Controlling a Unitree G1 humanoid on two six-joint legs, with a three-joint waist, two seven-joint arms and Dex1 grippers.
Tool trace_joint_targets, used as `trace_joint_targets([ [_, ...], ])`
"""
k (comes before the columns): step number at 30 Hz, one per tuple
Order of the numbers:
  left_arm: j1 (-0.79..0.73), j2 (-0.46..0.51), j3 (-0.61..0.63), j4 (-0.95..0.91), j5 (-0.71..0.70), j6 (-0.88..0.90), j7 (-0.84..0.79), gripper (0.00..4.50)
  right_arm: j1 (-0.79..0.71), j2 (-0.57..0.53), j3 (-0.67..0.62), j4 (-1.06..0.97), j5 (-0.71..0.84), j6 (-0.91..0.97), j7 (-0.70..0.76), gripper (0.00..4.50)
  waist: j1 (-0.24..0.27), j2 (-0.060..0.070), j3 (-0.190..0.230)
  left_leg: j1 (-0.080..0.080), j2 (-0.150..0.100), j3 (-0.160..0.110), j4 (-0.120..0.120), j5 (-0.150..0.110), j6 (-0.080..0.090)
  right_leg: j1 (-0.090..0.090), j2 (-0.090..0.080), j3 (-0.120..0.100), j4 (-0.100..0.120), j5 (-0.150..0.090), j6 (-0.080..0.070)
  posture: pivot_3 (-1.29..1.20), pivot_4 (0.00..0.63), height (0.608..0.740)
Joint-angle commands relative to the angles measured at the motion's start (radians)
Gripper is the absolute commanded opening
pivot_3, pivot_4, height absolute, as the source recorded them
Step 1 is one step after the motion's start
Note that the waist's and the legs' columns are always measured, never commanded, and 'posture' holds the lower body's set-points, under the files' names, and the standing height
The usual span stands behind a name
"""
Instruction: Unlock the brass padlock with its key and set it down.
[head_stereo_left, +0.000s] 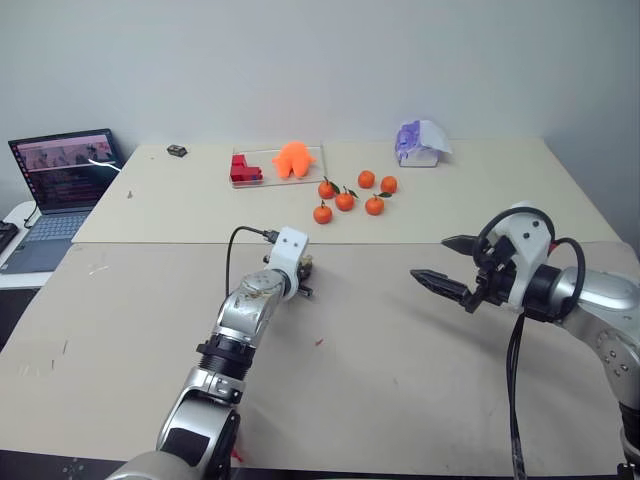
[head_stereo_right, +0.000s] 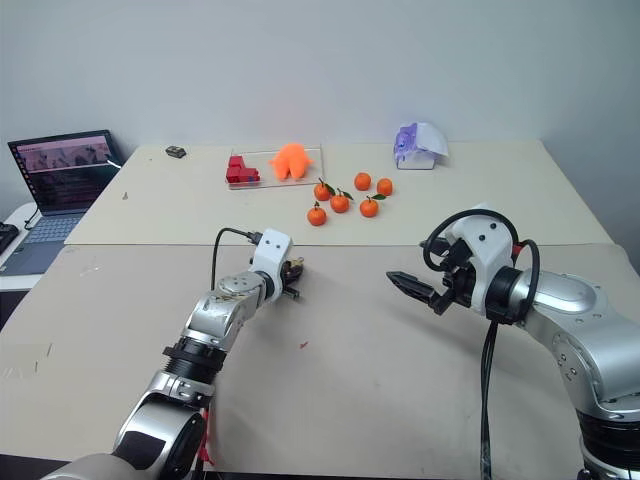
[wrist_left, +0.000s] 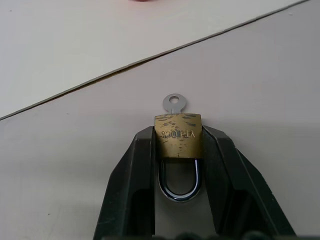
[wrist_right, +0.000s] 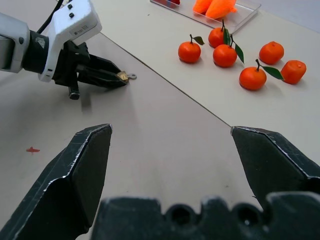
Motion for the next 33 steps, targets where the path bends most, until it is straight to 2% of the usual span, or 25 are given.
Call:
trace_joint_targets([
  [1, -0.001, 0.052, -0.05, -0.096, -0.068, -0.056, -0.214, 0.82, -0.004, -0.021, -0.01, -0.028, -0.002, -0.027, 0.019, 4.5, 0.002, 0.0, 0.0, 0.0, 0.0, 0.0, 0.0, 0.0, 0.0, 0.0, 0.0, 0.0, 0.0, 0.0, 0.0, 0.0, 0.15, 0.726],
  [5, -0.023, 0.21, -0.064, -0.195, -0.198, -0.082, -0.567, 0.82, 0.029, -0.072, 0.009, -0.037, -0.036, -0.059, 0.073, 4.5, -0.002, 0.001, 0.0, -0.008, 0.0, 0.0, 0.0, 0.0, 0.0, -0.008, 0.0, 0.0, 0.001, 0.0, 0.0, 0.0, 0.15, 0.726],
  [9, -0.074, 0.324, -0.033, -0.173, -0.318, -0.124, -0.851, 0.82, 0.073, -0.165, 0.086, -0.05, -0.163, -0.17, 0.122, 4.5, -0.004, 0.001, 0.0, -0.007, 0.0, 0.0, 0.0, 0.001, -0.001, -0.009, 0.001, 0.0, 0.002, -0.001, -0.001, 0.0, 0.15, 0.726],
  [14, -0.167, 0.373, -0.004, -0.049, -0.399, -0.101, -1.047, 0.82, 0.079, -0.189, 0.162, -0.057, -0.329, -0.339, 0.107, 4.5, -0.004, 0.002, 0.0, -0.006, 0.0, 0.0, 0.002, 0.0, 0.0, -0.01, 0.0, 0.0, 0.002, -0.001, 0.0, 0.0, 0.15, 0.726],
  [18, -0.263, 0.397, -0.026, 0.053, -0.467, -0.009, -1.244, 0.82, 0.04, -0.115, 0.22, -0.093, -0.413, -0.442, 0.057, 4.5, -0.007, 0.001, 0.0, -0.006, 0.0, -0.001, 0.002, 0.0, 0.001, -0.013, 0.001, -0.001, 0.002, -0.001, 0.0, 0.0, 0.15, 0.726],
  [20, -0.29, 0.402, -0.062, 0.073, -0.486, -0.005, -1.295, 0.82, 0.019, -0.082, 0.248, -0.103, -0.432, -0.462, 0.056, 4.5, -0.007, 0.002, -0.001, -0.007, 0.0, -0.001, 0.002, -0.001, 0.002, -0.013, 0.001, -0.001, 0.002, -0.001, 0.0, 0.0, 0.15, 0.726],
  [26, -0.357, 0.418, -0.239, 0.152, -0.519, -0.125, -1.305, 0.82, -0.058, -0.026, 0.365, -0.108, -0.516, -0.55, 0.087, 4.5, -0.003, 0.002, -0.001, -0.007, 0.0, -0.001, 0.004, -0.001, 0.002, -0.012, 0.001, -0.001, 0.002, -0.001, -0.001, 0.0, 0.15, 0.726],
  [30, -0.4, 0.408, -0.308, 0.21, -0.513, -0.205, -1.305, 0.82, -0.076, -0.026, 0.381, -0.107, -0.526, -0.594, 0.135, 4.5, -0.002, 0.002, -0.001, -0.007, 0.0, -0.001, 0.005, -0.002, 0.004, -0.012, 0.001, -0.001, 0.002, -0.002, -0.001, 0.0, 0.15, 0.726],
  [33, -0.404, 0.431, -0.335, 0.173, -0.56, -0.204, -1.305, 0.82, -0.046, -0.04, 0.364, -0.136, -0.525, -0.616, 0.165, 4.5, -0.001, 0.002, -0.001, -0.008, 0.0, -0.001, 0.007, -0.003, 0.006, -0.012, 0.001, -0.001, 0.002, -0.002, -0.001, 0.0, 0.15, 0.726],
])
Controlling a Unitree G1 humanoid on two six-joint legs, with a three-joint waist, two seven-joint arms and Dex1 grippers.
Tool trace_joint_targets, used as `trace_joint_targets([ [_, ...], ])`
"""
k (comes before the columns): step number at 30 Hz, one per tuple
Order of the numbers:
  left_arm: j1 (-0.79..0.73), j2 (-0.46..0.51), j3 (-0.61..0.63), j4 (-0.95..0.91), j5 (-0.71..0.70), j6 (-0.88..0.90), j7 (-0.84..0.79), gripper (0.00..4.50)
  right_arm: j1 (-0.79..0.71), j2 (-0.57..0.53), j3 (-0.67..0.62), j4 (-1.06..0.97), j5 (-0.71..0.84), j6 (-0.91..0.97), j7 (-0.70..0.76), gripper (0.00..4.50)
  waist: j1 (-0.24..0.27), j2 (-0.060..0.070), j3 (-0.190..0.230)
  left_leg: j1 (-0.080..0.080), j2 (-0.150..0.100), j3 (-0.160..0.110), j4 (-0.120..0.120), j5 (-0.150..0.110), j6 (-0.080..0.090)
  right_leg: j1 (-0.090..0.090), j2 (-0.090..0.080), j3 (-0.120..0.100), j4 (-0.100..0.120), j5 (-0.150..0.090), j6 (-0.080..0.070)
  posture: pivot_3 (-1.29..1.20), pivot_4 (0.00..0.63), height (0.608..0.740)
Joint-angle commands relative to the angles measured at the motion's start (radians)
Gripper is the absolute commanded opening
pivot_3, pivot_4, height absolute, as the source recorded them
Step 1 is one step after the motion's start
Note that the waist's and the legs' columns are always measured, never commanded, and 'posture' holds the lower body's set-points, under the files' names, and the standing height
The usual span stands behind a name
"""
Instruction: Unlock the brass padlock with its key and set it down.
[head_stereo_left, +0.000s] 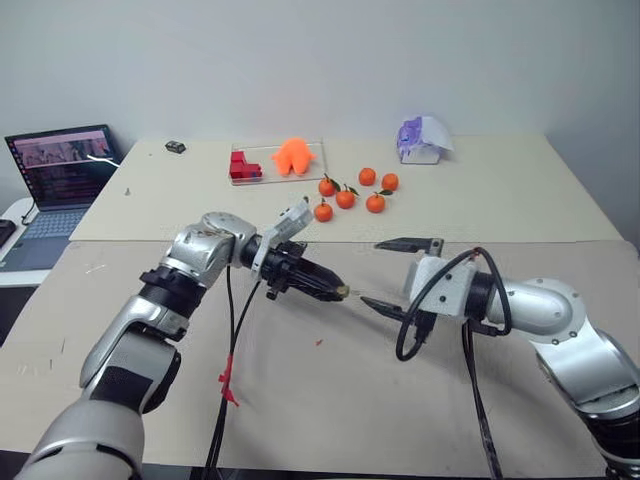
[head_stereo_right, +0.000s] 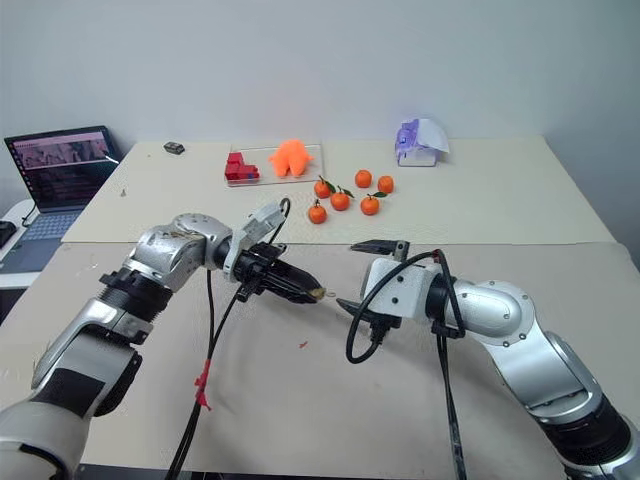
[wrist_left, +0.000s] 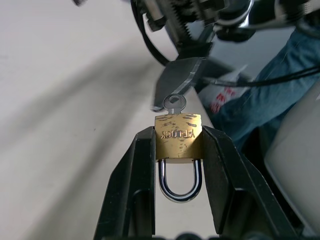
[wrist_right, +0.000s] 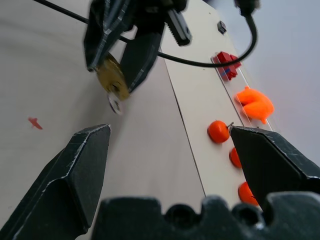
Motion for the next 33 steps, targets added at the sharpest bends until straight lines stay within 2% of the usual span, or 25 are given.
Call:
trace_joint_targets([
  [1, -0.025, 0.034, -0.021, -0.047, -0.075, -0.01, -0.01, 0.82, 0.023, -0.028, -0.032, -0.068, -0.012, -0.061, 0.042, 4.5, -0.001, 0.0, 0.0, 0.0, 0.0, 0.0, 0.0, 0.0, 0.001, 0.0, 0.0, 0.0, 0.0, 0.0, 0.0, 0.0, 0.15, 0.726],
  [10, -0.046, 0.054, -0.049, -0.066, -0.116, -0.004, -0.01, 0.82, 0.078, -0.044, -0.04, -0.051, -0.089, -0.184, 0.06, 4.5, -0.001, 0.0, 0.0, 0.001, 0.0, 0.0, 0.003, -0.001, 0.001, 0.001, 0.0, 0.0, 0.002, -0.001, 0.0, 0.0, 0.15, 0.726],
  [11, -0.043, 0.053, -0.05, -0.072, -0.114, -0.008, -0.01, 0.82, 0.078, -0.039, -0.042, -0.049, -0.089, -0.188, 0.06, 3.99, -0.001, 0.0, 0.0, 0.001, 0.0, 0.0, 0.004, -0.001, 0.001, 0.001, 0.0, 0.0, 0.002, -0.001, 0.0, 0.0, 0.15, 0.726],
  [12, -0.042, 0.053, -0.05, -0.08, -0.116, -0.005, -0.01, 0.82, 0.073, -0.033, -0.046, -0.05, -0.086, -0.187, 0.059, 3.85, -0.002, 0.0, 0.0, 0.001, 0.0, 0.0, 0.004, -0.001, 0.001, 0.001, 0.0, 0.0, 0.002, -0.001, 0.0, 0.0, 0.15, 0.726],
  [15, -0.04, 0.047, -0.044, -0.089, -0.115, 0.001, -0.01, 0.82, 0.054, -0.018, -0.055, -0.054, -0.085, -0.181, 0.052, 2.9, -0.002, 0.0, 0.0, 0.001, 0.0, 0.0, 0.003, -0.001, 0.001, 0.001, 0.0, 0.0, 0.002, -0.001, 0.0, 0.0, 0.15, 0.726],
  [25, -0.034, 0.043, -0.043, -0.103, -0.102, -0.019, -0.01, 0.82, 0.043, -0.001, -0.077, -0.075, -0.068, -0.157, 0.062, 2.9, 0.0, 0.001, 0.0, 0.0, 0.0, 0.0, 0.009, -0.002, 0.003, 0.001, 0.0, 0.0, 0.002, -0.001, 0.0, 0.0, 0.15, 0.726],
  [28, -0.04, 0.03, -0.036, -0.09, -0.097, -0.02, -0.01, 0.82, 0.055, -0.002, -0.091, -0.092, -0.049, -0.133, 0.063, 2.28, 0.0, 0.001, -0.001, 0.0, 0.0, 0.0, 0.009, -0.004, 0.006, 0.001, 0.001, 0.0, 0.003, -0.001, 0.0, 0.0, 0.15, 0.726],
  [31, -0.041, 0.025, -0.035, -0.086, -0.095, -0.021, -0.01, 0.82, 0.062, -0.002, -0.095, -0.103, -0.043, -0.121, 0.065, 2.28, 0.001, 0.001, -0.001, 0.0, 0.0, 0.0, 0.01, -0.004, 0.007, 0.002, 0.0, 0.0, 0.003, -0.001, 0.0, 0.0, 0.15, 0.726],
  [33, -0.04, 0.024, -0.034, -0.087, -0.096, -0.02, -0.01, 0.82, 0.069, -0.001, -0.099, -0.111, -0.035, -0.111, 0.064, 1.76, 0.0, 0.001, -0.001, 0.0, 0.0, 0.0, 0.01, -0.004, 0.007, 0.002, 0.0, 0.0, 0.002, -0.001, 0.0, 0.0, 0.15, 0.726],
])
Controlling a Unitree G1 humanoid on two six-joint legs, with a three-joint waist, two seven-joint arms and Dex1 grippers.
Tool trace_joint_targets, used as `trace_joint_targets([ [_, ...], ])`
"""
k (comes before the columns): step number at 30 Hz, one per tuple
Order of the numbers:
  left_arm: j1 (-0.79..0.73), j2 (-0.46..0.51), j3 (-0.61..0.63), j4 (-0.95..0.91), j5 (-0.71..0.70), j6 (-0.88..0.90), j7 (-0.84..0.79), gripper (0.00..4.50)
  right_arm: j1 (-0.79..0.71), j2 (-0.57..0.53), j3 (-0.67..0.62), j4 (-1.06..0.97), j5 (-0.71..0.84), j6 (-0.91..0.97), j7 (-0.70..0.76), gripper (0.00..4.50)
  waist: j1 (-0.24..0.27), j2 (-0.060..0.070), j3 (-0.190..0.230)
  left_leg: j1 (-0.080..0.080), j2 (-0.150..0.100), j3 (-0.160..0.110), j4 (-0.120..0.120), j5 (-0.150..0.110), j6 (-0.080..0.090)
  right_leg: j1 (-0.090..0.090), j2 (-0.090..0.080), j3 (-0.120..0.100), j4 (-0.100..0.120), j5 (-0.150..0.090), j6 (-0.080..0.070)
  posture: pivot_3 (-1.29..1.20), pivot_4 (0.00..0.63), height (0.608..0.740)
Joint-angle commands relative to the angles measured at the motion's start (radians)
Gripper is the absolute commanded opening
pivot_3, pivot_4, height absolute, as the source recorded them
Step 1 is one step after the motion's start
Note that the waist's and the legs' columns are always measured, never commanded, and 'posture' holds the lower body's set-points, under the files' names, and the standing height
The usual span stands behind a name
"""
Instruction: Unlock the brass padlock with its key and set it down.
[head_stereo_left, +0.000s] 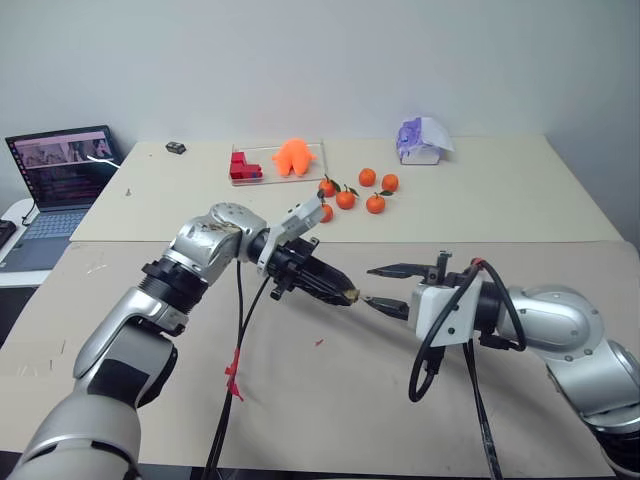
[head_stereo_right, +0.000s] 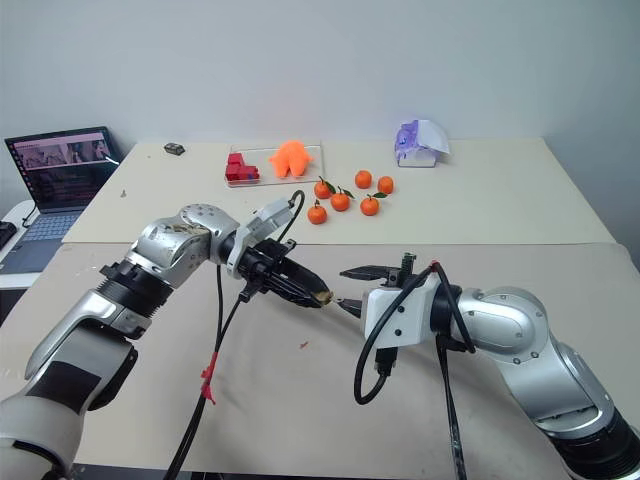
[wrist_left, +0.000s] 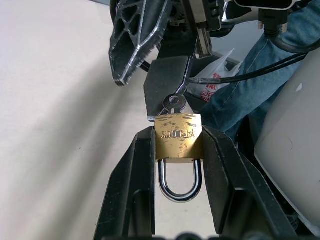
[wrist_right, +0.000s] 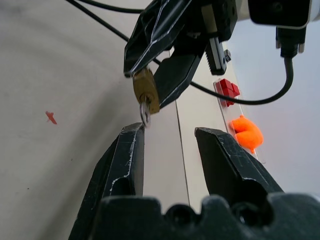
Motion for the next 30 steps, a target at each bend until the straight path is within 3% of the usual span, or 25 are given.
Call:
trace_joint_targets([
  [1, -0.019, 0.001, 0.024, -0.012, -0.003, -0.012, -0.009, 0.82, 0.011, 0.01, -0.048, -0.047, 0.033, 0.026, -0.002, 1.55, 0.0, 0.0, 0.0, 0.0, 0.0, 0.0, 0.0, 0.0, 0.001, 0.0, 0.0, 0.0, 0.0, 0.0, 0.0, 0.0, 0.15, 0.726],
  [4, -0.019, -0.001, 0.026, -0.007, -0.001, -0.014, -0.009, 0.82, 0.013, 0.009, -0.055, -0.057, 0.043, 0.041, -0.004, 0.49, -0.001, 0.0, 0.0, 0.0, 0.0, 0.0, 0.0, -0.001, 0.001, 0.0, 0.0, 0.0, 0.0, 0.0, 0.0, 0.0, 0.15, 0.726],
  [30, -0.011, -0.035, 0.07, 0.006, -0.019, 0.047, -0.009, 0.82, 0.041, 0.004, -0.073, -0.115, 0.04, 0.08, 0.006, 0.49, 0.0, 0.002, -0.001, 0.0, 0.0, 0.0, 0.001, -0.001, 0.002, 0.0, 0.0, 0.0, 0.001, 0.0, 0.0, 0.0, 0.15, 0.726],
])
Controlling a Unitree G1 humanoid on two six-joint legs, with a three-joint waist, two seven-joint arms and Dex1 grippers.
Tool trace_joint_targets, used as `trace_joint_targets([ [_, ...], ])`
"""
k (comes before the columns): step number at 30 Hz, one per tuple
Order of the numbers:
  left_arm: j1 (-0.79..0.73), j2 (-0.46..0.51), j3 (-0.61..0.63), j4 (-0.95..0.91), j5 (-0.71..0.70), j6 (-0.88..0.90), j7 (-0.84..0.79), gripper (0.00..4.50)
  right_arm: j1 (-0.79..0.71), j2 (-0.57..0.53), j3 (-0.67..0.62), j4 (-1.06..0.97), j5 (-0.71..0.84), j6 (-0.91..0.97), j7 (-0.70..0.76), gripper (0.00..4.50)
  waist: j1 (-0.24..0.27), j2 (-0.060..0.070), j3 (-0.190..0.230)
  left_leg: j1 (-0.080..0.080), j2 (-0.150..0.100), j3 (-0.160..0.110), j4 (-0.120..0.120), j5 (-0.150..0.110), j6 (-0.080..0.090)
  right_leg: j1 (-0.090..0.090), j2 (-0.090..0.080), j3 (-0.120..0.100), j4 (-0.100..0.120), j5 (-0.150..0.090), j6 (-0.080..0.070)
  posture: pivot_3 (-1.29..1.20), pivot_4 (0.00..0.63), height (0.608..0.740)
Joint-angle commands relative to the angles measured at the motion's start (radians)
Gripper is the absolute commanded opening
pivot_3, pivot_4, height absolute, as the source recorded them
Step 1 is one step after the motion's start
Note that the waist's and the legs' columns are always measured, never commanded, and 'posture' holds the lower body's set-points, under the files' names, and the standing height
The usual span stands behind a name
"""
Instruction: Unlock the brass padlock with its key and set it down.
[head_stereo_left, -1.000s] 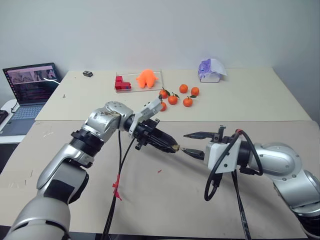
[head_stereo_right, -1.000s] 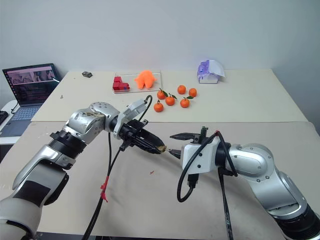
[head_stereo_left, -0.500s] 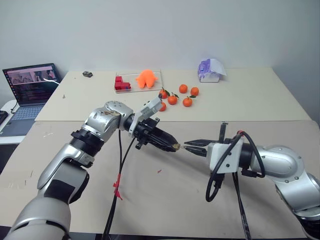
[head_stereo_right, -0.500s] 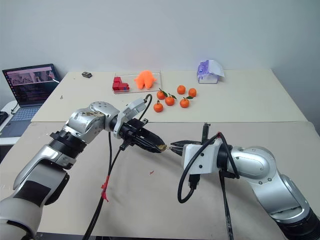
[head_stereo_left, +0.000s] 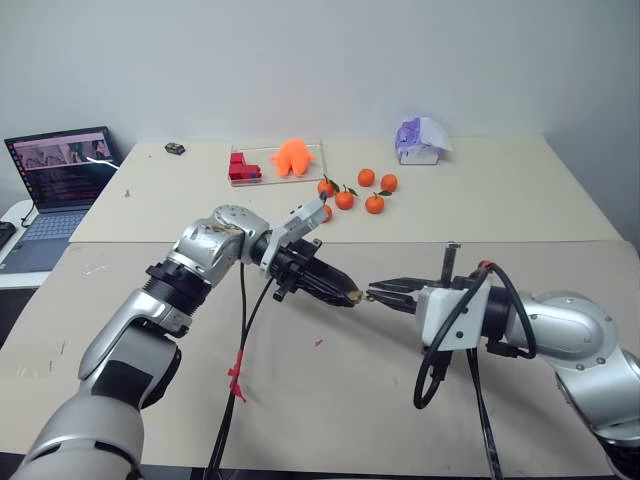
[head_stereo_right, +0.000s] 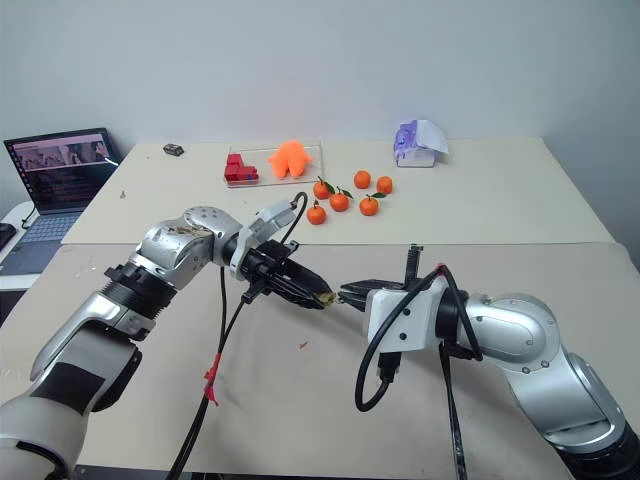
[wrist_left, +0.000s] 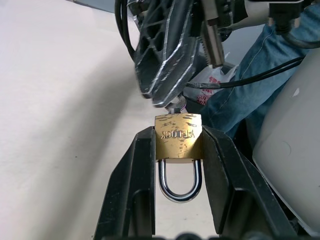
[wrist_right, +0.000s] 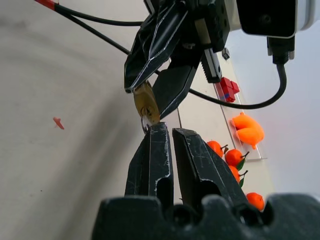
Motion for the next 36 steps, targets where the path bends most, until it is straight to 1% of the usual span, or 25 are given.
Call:
trace_joint_targets([
  [1, -0.02, -0.006, 0.052, -0.002, -0.022, 0.025, -0.005, 0.82, 0.009, 0.001, -0.027, -0.038, 0.012, 0.004, -0.001, 0.49, 0.0, 0.0, 0.0, 0.0, 0.0, 0.0, 0.0, 0.0, 0.0, 0.0, 0.0, 0.0, 0.0, 0.0, 0.0, 0.0, 0.15, 0.726],
  [6, -0.02, -0.004, 0.055, -0.017, -0.026, 0.038, -0.005, 0.82, 0.048, -0.013, -0.032, 0.008, -0.027, -0.041, 0.0, 0.49, -0.001, 0.0, 0.0, 0.0, 0.0, 0.0, 0.0, 0.0, 0.0, 0.0, 0.0, 0.0, 0.0, 0.0, 0.0, 0.0, 0.15, 0.726],
  [13, -0.018, -0.004, 0.052, -0.025, -0.024, 0.038, -0.005, 0.82, 0.059, -0.02, -0.067, 0.108, -0.058, -0.116, -0.004, 0.49, -0.001, 0.0, 0.0, 0.0, 0.0, 0.0, 0.0, 0.0, 0.0, 0.0, 0.0, 0.0, 0.0, 0.0, 0.0, 0.0, 0.15, 0.726],
  [18, -0.016, -0.001, 0.049, -0.025, -0.027, 0.035, -0.005, 0.82, 0.068, -0.017, -0.086, 0.095, -0.037, -0.115, 0.005, 0.49, 0.0, 0.0, 0.0, 0.0, 0.0, 0.0, 0.0, 0.0, 0.001, 0.0, 0.0, 0.0, 0.0, 0.0, 0.0, 0.0, 0.15, 0.726],
  [22, -0.02, -0.007, 0.048, -0.013, -0.024, 0.027, -0.005, 0.82, 0.059, -0.012, -0.093, 0.056, -0.006, -0.075, 0.012, 0.49, 0.0, 0.0, 0.0, 0.0, 0.0, 0.0, 0.0, 0.0, 0.001, 0.001, 0.0, 0.0, 0.0, 0.0, 0.0, 0.0, 0.15, 0.726],
  [27, -0.023, -0.015, 0.047, -0.004, -0.018, 0.021, -0.005, 0.82, 0.038, -0.012, -0.094, 0.013, 0.023, -0.023, 0.01, 1.87, 0.0, 0.001, 0.0, 0.0, 0.0, 0.0, 0.0, 0.0, 0.001, 0.001, 0.0, 0.0, 0.0, 0.0, 0.0, 0.0, 0.15, 0.726],
  [36, -0.028, -0.014, 0.045, 0.01, -0.018, 0.01, -0.005, 0.82, 0.031, -0.007, -0.081, -0.023, 0.037, 0.029, 0.004, 1.87, 0.0, 0.001, 0.0, 0.0, 0.0, 0.0, 0.0, 0.0, 0.001, 0.001, 0.0, 0.0, 0.0, 0.0, 0.0, 0.0, 0.15, 0.726],
])
